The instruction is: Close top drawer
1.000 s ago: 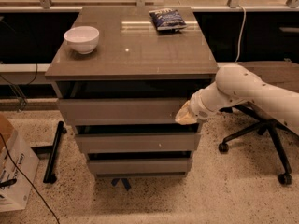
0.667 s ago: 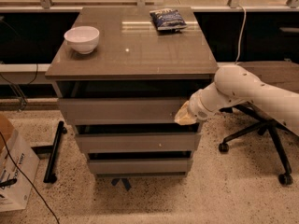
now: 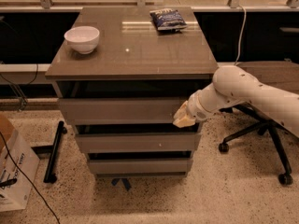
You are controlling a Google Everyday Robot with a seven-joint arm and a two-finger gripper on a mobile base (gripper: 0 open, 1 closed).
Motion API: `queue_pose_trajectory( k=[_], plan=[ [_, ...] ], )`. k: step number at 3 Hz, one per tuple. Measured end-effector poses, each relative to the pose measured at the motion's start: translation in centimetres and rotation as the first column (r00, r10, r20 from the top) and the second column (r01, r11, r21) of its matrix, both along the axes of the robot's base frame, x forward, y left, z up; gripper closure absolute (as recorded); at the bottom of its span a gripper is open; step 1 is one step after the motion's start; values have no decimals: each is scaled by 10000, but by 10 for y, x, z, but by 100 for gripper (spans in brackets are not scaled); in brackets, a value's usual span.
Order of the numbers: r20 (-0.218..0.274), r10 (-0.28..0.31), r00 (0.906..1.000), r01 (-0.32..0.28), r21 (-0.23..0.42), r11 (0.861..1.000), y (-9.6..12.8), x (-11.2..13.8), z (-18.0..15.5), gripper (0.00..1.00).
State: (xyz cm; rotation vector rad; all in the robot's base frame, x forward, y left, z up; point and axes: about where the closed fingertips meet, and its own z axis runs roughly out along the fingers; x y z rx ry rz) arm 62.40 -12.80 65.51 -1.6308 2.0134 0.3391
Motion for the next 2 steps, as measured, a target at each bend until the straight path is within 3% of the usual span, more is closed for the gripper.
queue_pose_trajectory(
  k=[1, 2],
  plan=[
    [287, 314, 9991, -323, 348, 9989, 22, 20, -1, 0],
    [287, 314, 9991, -323, 348, 9989, 23, 20, -1, 0]
  ],
)
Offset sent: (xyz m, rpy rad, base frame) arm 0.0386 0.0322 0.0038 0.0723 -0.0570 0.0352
